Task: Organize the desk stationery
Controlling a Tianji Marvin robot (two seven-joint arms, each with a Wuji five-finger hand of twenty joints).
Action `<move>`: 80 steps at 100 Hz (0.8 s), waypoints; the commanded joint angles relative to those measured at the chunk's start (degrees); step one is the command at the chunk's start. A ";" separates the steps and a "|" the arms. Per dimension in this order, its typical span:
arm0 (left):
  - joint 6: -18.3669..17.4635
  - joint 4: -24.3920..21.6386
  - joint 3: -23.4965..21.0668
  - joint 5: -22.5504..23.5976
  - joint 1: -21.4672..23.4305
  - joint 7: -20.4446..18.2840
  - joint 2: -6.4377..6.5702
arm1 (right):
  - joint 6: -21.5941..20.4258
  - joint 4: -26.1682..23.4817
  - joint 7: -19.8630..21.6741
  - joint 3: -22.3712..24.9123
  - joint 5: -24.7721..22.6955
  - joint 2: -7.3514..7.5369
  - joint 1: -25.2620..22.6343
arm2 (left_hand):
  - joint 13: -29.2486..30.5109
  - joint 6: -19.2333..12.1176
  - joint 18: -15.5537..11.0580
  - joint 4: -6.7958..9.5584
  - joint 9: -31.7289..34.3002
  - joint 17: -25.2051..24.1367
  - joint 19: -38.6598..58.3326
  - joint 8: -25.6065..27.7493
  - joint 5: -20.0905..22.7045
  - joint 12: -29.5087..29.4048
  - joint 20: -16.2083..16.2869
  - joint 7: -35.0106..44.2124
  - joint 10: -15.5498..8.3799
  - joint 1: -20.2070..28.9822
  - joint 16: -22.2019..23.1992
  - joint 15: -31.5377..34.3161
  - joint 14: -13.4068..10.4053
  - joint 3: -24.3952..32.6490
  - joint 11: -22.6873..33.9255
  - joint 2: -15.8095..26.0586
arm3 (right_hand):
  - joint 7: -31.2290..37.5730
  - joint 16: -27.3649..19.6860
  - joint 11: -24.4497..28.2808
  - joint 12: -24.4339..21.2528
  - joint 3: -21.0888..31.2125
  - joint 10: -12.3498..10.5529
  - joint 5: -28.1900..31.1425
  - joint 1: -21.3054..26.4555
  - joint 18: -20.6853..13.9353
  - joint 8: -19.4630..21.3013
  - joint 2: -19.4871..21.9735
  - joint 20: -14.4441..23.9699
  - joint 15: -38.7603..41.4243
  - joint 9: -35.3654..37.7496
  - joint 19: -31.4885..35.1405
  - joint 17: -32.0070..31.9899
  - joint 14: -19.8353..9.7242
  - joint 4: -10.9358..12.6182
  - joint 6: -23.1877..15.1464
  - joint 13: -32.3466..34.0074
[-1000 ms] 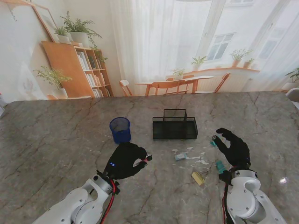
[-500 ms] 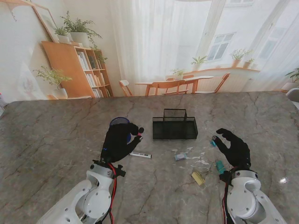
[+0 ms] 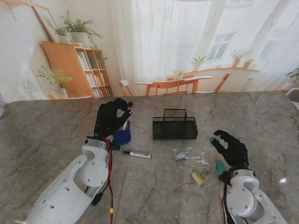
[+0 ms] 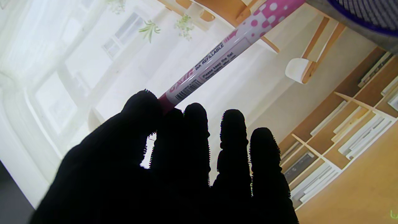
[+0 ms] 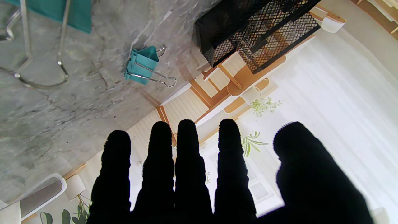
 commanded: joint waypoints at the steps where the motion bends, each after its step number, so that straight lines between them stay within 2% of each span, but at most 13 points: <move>1: -0.32 1.58 -0.71 -1.04 -2.21 -0.21 -0.11 | 0.30 0.57 0.93 -0.22 -0.30 0.15 0.23 | -1.40 0.69 -2.18 7.90 -1.46 -0.79 -1.16 1.69 -0.52 0.17 2.12 5.47 -5.45 4.38 0.52 -0.91 -0.45 1.24 -1.04 0.09 | 0.53 0.60 -0.32 0.74 -1.40 0.07 0.90 -0.80 0.21 0.21 1.63 0.89 0.19 0.12 0.82 -0.87 0.11 1.82 -0.20 -1.06; 17: -0.85 6.53 -0.58 -2.78 -6.10 -1.79 -0.25 | 0.47 1.16 1.28 -0.60 -1.29 0.38 0.83 | -1.37 0.73 -2.49 7.70 -1.41 -0.63 -1.14 1.67 -0.49 0.22 2.20 5.43 -5.56 4.62 0.51 -0.89 -0.58 0.65 -1.14 -0.05 | 0.57 0.60 -0.35 0.73 -1.37 0.04 0.97 -0.77 0.22 0.22 1.62 0.90 0.18 0.13 0.84 -0.86 0.24 1.83 -0.05 -1.00; 42: -3.99 17.00 1.90 -5.53 -11.42 -2.32 -1.03 | 0.59 1.64 2.43 -1.00 -2.36 0.79 1.36 | -1.41 0.74 -2.37 7.35 -1.44 -0.59 -1.07 1.29 -0.34 0.26 2.35 5.01 -5.48 5.37 0.43 -0.96 -0.53 -0.20 -1.44 0.12 | 0.50 0.56 -0.37 0.71 -1.39 0.13 0.93 -0.80 0.20 0.18 1.61 0.89 0.10 0.14 0.82 -0.87 0.20 1.81 -0.16 -1.04; 61: -4.29 21.76 3.97 -7.00 -12.63 -2.57 -1.56 | 0.60 2.07 3.29 -1.26 -2.58 0.99 1.69 | -1.44 0.74 -2.41 7.37 -1.44 -0.73 -0.98 1.29 -0.34 0.41 2.42 5.00 -5.49 5.49 0.45 -0.90 -0.51 -0.43 -1.48 0.04 | 0.51 0.57 -0.41 0.69 -1.37 0.22 0.97 -0.77 0.27 0.18 1.63 0.89 0.09 0.12 0.83 -0.87 0.13 1.82 -0.06 -0.97; 80: -4.26 24.28 4.86 -7.83 -12.60 -3.72 -1.56 | 0.58 2.40 4.17 -1.61 -2.23 1.11 2.12 | -1.40 0.24 -2.44 7.26 -1.37 -0.67 -0.94 0.82 -0.11 0.45 2.44 4.57 -5.56 5.42 0.40 -0.97 -0.60 -0.76 -1.62 0.15 | 0.51 0.55 -0.41 0.68 -1.40 0.17 0.98 -0.77 0.28 0.18 1.62 0.88 0.03 0.17 0.80 -0.91 0.16 1.81 -0.22 -1.02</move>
